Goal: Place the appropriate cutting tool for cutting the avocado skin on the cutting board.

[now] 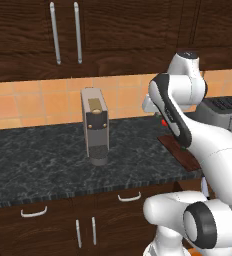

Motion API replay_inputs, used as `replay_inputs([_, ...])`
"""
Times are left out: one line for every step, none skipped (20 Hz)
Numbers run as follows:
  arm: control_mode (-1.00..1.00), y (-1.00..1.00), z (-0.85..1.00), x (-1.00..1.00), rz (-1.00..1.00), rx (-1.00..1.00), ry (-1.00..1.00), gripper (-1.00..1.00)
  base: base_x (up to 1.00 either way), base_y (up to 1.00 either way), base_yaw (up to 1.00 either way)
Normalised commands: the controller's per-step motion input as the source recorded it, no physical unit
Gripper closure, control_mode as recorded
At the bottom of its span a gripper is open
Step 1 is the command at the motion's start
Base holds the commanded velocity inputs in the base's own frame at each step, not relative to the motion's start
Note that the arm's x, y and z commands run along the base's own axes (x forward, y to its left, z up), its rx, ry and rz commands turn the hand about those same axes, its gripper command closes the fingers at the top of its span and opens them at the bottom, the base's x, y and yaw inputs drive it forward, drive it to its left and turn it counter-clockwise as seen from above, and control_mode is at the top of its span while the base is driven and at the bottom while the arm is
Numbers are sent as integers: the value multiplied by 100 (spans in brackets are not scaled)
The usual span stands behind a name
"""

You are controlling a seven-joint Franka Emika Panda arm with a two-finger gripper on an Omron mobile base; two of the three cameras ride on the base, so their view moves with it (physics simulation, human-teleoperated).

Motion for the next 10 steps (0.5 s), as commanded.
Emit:
replay_inputs([-100, 0, 0, -2, 0, 0, -1, -100, 0, 0, 0])
replay_inputs([-100, 0, 0, -24, 0, 0, -12, -100, 0, 0, 0])
replay_inputs([-100, 0, 0, -29, 0, 0, -19, -100, 0, 0, 0])
replay_inputs([-100, -31, -3, -46, -3, 8, -35, -100, 0, 0, 0])
replay_inputs([-100, -57, -18, -28, -5, 12, -23, -100, 0, 0, 0])
replay_inputs([-100, -94, -44, -46, -7, 13, -5, -100, 0, 0, 0])
replay_inputs([-100, -100, -55, -58, -11, 21, 0, -100, 0, 0, 0])
replay_inputs([-100, -100, -58, -58, -16, 24, 0, -100, 0, 0, 0])
replay_inputs([-100, -100, -65, -56, -17, 18, 2, -100, 0, 0, 0])
replay_inputs([-100, -100, -71, -41, -16, 15, 9, -100, 0, 0, 0])
